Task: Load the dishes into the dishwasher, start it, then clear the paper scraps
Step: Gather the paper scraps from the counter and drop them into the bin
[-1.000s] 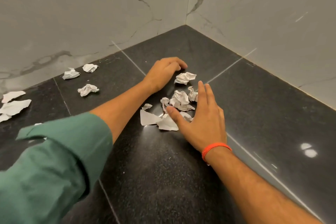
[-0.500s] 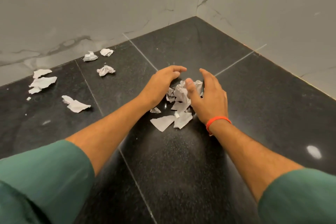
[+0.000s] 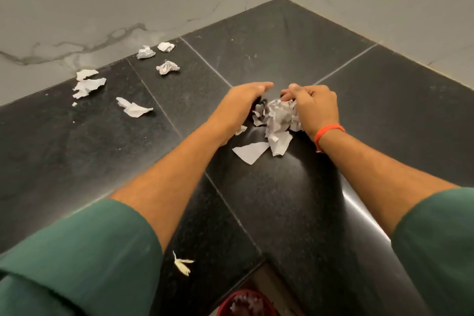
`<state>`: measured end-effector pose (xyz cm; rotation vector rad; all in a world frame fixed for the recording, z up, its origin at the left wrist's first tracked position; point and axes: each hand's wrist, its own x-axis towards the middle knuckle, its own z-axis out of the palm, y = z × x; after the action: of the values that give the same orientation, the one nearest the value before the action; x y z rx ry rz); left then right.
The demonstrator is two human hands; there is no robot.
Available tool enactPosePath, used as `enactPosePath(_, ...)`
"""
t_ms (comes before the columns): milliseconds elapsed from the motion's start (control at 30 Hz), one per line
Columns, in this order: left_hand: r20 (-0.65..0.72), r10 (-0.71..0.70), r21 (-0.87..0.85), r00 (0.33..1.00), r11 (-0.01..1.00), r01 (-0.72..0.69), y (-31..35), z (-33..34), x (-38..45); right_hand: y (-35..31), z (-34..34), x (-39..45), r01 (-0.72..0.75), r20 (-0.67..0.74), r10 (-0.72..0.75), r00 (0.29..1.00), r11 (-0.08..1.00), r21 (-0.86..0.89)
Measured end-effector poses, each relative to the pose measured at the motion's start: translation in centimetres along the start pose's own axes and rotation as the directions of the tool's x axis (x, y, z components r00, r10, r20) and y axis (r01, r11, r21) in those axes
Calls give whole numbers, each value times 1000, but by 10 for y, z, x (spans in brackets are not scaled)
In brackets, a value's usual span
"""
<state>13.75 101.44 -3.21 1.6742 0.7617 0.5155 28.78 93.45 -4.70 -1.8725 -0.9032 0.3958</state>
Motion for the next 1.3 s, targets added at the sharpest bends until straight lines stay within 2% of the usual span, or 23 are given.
enactPosePath(67, -153, 46, 141, 987, 990, -25, -10, 2, -18, -2, -2, -17, 11, 27, -11, 1000, 1000, -7)
enactPosePath(133, -233, 109, 290, 966, 956, -38, -17, 21, -34, -3, -2, -30, 16, 18, -16, 1000, 1000, -13)
enactPosePath(267, -352, 118, 362, 929, 932, 19, -14, 61, -43, -10, 3, -60, 6, -44, -3, 999, 997, 78)
enactPosePath(333, -430, 74, 268, 900, 962, 49, -11, 74, -46, -16, 6, -74, -15, -94, 29, 995, 989, 147)
enactPosePath(400, -493, 42, 117, 869, 993, 18, -7, 87, -51, -19, 10, -87, -63, -131, 103, 986, 959, 275)
enactPosePath(467, -523, -6, -43, 852, 999, -20, -1, 96, -53, -23, 12, -96, -131, -118, 214, 970, 861, 491)
enactPosePath(533, -514, -79, -220, 854, 975, -42, 5, 100, -55, -26, 13, -102, -170, -100, 297, 950, 756, 632)
enactPosePath(600, -481, -188, -447, 856, 893, -55, 8, 104, -60, -30, 10, -105, -197, -76, 371, 926, 642, 741)
enactPosePath(633, -453, -246, -569, 857, 820, -65, 9, 104, -62, -32, 9, -106, -211, -42, 403, 914, 562, 799)
enactPosePath(733, -313, -357, -846, 880, 525, -88, 12, 105, -70, -34, 9, -115, -231, 61, 443, 894, 341, 911)
enactPosePath(833, -188, -369, -955, 910, 285, -82, 14, 103, -83, -31, 11, -124, -241, 130, 462, 877, 189, 952)
enactPosePath(1000, -130, -315, -988, 940, 121, -95, 12, 99, -102, -26, 10, -139, -220, 191, 428, 883, 18, 975)
enactPosePath(1067, -106, -304, -992, 947, 91, -82, 9, 101, -105, -30, 10, -147, -210, 158, 409, 899, 85, 974)
enactPosePath(1100, -110, -304, -992, 946, 100, -83, 9, 102, -107, -31, 10, -150, -187, 104, 408, 907, 168, 968)
enactPosePath(1200, -151, -299, -975, 942, 205, -91, 6, 104, -111, -34, 10, -155, -155, -29, 426, 904, 392, 907)
enactPosePath(1300, -166, -275, -968, 947, 229, -103, 4, 103, -119, -36, 10, -163, -173, -24, 410, 912, 436, 883)
